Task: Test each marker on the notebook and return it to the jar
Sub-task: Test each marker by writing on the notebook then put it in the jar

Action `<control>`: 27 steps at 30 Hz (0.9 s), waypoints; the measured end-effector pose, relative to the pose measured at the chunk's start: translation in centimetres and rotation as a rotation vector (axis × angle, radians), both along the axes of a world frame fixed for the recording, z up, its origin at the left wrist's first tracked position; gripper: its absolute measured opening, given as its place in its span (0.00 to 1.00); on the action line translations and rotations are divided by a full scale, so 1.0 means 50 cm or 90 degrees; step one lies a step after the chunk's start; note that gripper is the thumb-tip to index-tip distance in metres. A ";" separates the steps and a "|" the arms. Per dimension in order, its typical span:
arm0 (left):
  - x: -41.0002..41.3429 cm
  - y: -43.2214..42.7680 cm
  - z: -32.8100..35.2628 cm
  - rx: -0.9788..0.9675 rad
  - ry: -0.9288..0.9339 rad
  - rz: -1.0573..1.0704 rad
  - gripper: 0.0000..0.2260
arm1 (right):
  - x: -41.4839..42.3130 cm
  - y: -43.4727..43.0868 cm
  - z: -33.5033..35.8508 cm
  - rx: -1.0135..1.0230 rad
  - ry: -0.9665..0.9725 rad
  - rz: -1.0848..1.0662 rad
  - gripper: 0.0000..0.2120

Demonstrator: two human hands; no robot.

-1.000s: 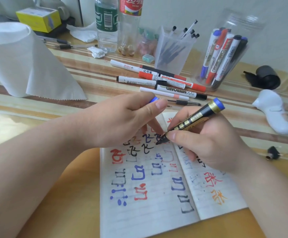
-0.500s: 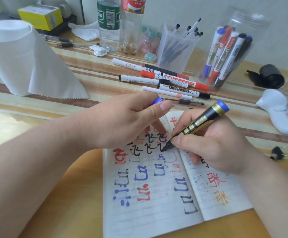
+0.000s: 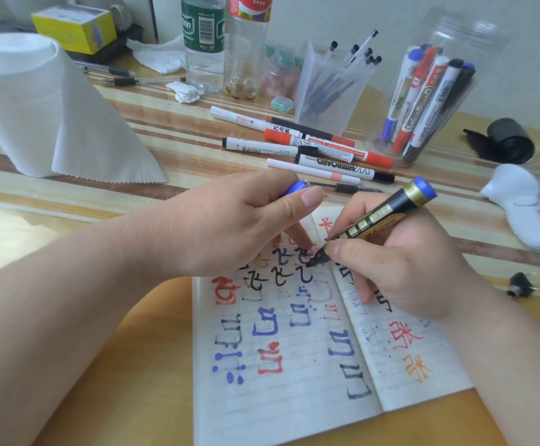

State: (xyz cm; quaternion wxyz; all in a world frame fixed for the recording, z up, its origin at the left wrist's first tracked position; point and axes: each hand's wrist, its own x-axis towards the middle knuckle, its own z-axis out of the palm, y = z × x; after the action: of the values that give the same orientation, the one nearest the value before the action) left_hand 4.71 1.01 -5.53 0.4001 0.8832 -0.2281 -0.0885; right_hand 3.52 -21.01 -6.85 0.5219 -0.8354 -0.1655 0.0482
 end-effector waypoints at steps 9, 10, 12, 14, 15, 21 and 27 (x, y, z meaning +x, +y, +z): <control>-0.005 -0.003 0.006 0.001 0.008 0.002 0.29 | 0.002 -0.003 0.000 -0.022 0.009 0.013 0.03; -0.006 -0.003 0.007 0.000 0.011 0.003 0.29 | 0.004 -0.004 -0.001 -0.024 0.008 0.002 0.04; -0.006 -0.003 0.006 0.002 0.021 0.007 0.28 | 0.010 -0.006 -0.003 -0.008 0.007 -0.027 0.04; -0.004 -0.001 0.004 0.005 0.037 0.013 0.26 | 0.013 -0.007 -0.005 0.107 0.044 -0.066 0.05; -0.004 0.001 0.004 0.002 0.043 0.013 0.24 | 0.013 -0.007 -0.004 0.201 0.070 -0.083 0.06; -0.010 0.004 -0.001 0.013 -0.006 -0.029 0.17 | 0.009 0.002 0.007 0.453 0.056 -0.117 0.06; -0.003 -0.003 -0.006 0.097 -0.085 -0.032 0.15 | -0.004 0.006 0.015 0.531 0.064 -0.065 0.03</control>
State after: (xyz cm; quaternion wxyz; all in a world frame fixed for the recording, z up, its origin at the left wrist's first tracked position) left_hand 4.54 0.84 -5.85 0.3130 0.9092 -0.2688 -0.0564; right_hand 3.33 -20.73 -6.08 0.8245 -0.5562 -0.1038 -0.0082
